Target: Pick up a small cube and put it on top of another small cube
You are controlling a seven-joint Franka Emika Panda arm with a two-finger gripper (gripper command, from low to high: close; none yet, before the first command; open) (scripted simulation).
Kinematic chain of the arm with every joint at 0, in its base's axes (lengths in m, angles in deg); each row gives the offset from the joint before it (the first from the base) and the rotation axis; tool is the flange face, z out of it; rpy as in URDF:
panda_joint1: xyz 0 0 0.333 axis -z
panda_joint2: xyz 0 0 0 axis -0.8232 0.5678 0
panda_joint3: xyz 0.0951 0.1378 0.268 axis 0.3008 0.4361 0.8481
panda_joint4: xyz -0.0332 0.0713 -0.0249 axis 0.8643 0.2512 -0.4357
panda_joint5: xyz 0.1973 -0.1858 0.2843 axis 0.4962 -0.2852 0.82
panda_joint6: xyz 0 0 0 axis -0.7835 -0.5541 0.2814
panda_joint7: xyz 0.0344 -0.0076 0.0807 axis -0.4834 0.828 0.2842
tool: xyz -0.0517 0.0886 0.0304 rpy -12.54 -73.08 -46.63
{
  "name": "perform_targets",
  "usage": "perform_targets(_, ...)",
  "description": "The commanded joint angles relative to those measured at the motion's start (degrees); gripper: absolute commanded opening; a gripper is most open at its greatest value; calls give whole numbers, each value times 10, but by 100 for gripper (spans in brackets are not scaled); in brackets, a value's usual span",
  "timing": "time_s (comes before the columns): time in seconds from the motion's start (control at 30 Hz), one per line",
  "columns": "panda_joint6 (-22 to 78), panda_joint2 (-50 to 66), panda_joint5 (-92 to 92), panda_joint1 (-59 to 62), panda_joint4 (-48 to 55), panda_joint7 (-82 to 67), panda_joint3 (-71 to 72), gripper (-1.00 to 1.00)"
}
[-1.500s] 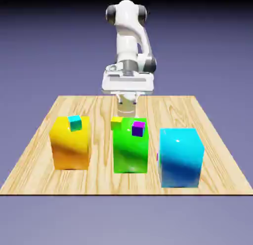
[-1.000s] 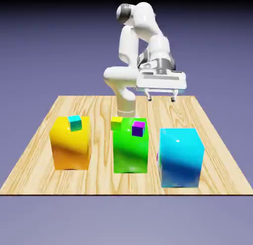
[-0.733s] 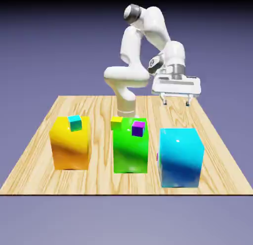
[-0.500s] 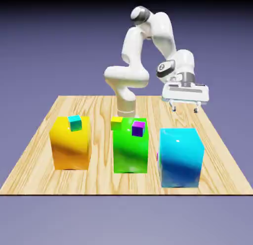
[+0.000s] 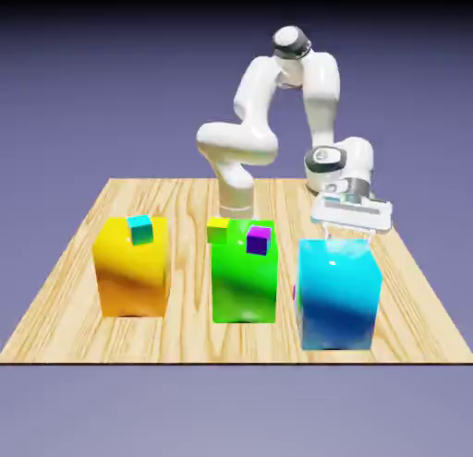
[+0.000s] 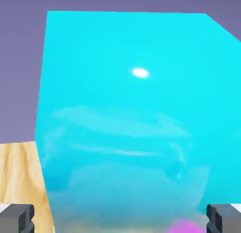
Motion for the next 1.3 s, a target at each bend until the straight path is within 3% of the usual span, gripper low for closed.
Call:
perform_targets(0.0,-2,-5,2,7,-3,24,21,0)
perform_targets(0.3,-28,-56,27,65,-43,243,194,0)
perform_targets(0.6,-142,-153,27,223,10,273,300,0)
perform_targets(0.63,-142,-153,27,223,10,273,300,-100)
perform_targets(0.93,-26,-53,20,71,-39,234,191,-100)
perform_targets(1.03,-10,-32,-34,114,-5,159,167,-100)
perform_targets(1.27,115,56,-103,87,118,-15,72,-100)
